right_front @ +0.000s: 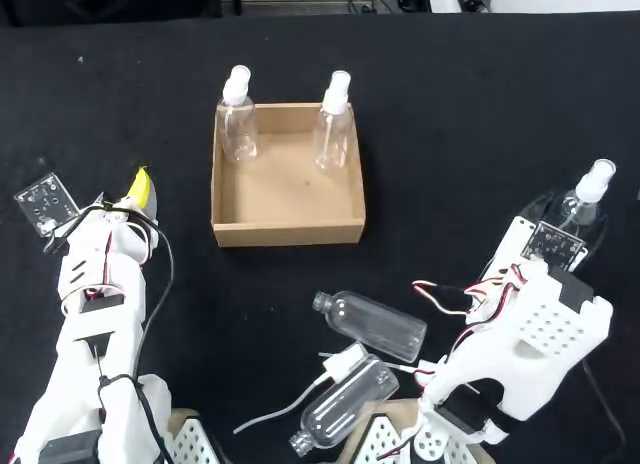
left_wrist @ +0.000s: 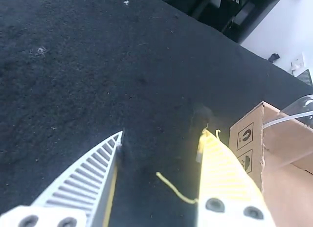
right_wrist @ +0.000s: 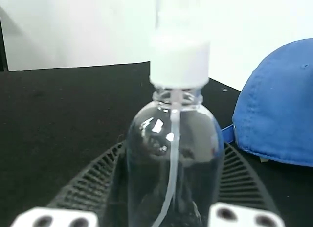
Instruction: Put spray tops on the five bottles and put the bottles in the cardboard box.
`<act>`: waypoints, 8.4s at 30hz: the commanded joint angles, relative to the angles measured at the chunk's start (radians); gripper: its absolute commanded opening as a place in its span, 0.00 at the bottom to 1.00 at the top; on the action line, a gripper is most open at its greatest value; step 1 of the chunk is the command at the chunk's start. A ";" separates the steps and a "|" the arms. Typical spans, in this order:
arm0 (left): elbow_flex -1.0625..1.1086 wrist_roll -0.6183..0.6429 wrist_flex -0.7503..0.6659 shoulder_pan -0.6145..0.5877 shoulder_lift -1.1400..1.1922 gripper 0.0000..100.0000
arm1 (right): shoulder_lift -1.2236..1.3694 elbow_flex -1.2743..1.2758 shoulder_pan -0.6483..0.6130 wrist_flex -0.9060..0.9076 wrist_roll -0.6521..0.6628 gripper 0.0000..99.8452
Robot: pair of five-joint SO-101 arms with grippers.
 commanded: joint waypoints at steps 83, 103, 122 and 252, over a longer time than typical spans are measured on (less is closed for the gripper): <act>-0.007 0.008 -0.025 0.010 -0.005 0.22 | -0.196 0.077 0.025 0.077 -0.068 0.31; -0.007 0.008 -0.025 0.010 -0.005 0.22 | -0.196 0.062 0.008 0.083 -0.074 0.31; -0.007 0.008 -0.025 0.010 -0.005 0.22 | -0.188 0.085 0.008 0.084 -0.071 0.20; -0.005 0.008 -0.025 0.010 -0.005 0.22 | -0.401 -0.041 -0.984 0.479 -0.224 0.01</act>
